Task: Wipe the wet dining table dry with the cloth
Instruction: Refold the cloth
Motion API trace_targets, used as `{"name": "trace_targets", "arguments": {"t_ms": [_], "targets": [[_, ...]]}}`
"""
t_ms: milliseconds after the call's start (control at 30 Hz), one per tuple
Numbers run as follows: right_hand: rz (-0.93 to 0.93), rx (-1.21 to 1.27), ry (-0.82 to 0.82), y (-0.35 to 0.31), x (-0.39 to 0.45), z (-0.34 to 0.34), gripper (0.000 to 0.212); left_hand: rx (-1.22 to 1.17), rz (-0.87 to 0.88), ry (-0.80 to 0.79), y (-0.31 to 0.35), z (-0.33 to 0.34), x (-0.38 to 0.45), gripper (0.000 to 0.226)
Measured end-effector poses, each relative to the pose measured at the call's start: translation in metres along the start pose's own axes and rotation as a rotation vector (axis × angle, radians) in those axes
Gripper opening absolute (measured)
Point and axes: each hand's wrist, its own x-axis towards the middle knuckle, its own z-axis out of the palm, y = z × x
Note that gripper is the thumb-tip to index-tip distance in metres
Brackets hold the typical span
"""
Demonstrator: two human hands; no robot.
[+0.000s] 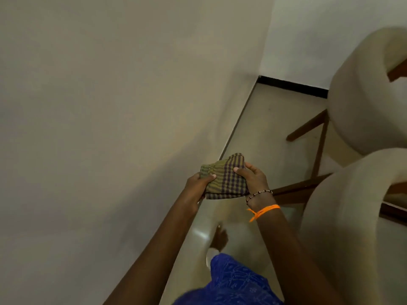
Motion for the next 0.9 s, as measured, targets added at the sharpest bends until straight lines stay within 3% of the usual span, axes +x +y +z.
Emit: {"name": "trace_targets", "arguments": {"t_ms": [133,333,633,900], "targets": [[0.002,0.154,-0.014,-0.065,0.048,0.001,0.040,0.060,0.015,-0.093,0.062,0.052,0.061,0.021],[-0.027,0.294,-0.022,-0.145,0.120,-0.014,0.039,0.134,-0.027,-0.186,0.129,0.136,0.143,0.019],[-0.070,0.428,0.142,-0.273,0.290,0.000,0.029,0.151,-0.094,-0.247,0.236,0.249,0.304,0.017],[-0.163,0.497,0.247,-0.425,0.424,-0.002,0.043,0.226,-0.062,-0.359,0.361,0.372,0.431,0.015]]}}
